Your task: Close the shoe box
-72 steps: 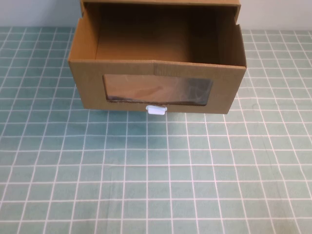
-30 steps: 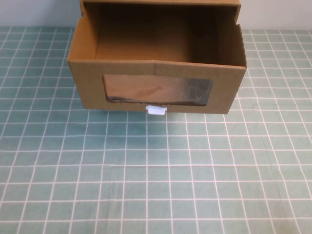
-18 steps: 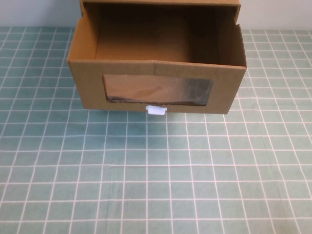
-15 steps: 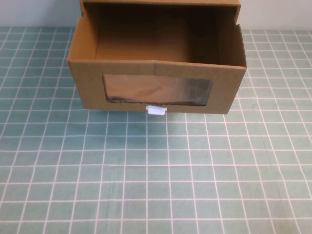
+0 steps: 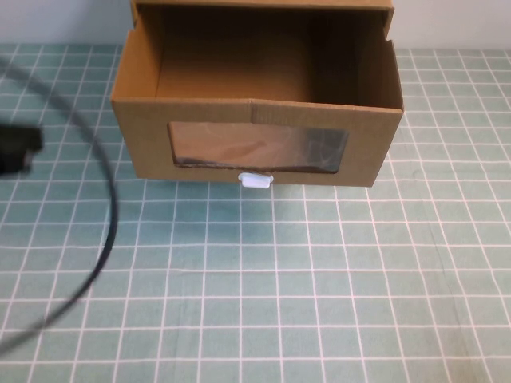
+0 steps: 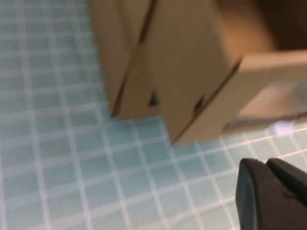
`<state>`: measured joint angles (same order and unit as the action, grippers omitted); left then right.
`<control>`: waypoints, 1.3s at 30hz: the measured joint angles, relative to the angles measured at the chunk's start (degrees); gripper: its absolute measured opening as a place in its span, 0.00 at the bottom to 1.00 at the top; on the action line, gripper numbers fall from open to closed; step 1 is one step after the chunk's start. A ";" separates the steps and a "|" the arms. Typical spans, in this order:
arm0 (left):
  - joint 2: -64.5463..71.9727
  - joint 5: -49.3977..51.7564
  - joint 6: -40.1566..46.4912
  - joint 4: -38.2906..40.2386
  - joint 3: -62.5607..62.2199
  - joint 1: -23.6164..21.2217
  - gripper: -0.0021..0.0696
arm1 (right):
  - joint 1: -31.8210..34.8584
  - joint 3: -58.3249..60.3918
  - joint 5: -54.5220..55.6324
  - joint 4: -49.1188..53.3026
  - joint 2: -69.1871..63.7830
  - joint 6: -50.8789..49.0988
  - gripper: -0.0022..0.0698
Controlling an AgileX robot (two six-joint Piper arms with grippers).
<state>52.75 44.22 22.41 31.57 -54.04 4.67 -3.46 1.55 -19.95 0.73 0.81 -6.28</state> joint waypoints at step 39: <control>52.76 -1.28 21.37 10.24 -51.51 7.53 0.02 | 0.00 0.00 12.78 -14.18 0.00 0.00 0.01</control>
<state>105.50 42.94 43.78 41.80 -105.55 12.19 -3.46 1.55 -7.17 -13.46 0.81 -6.28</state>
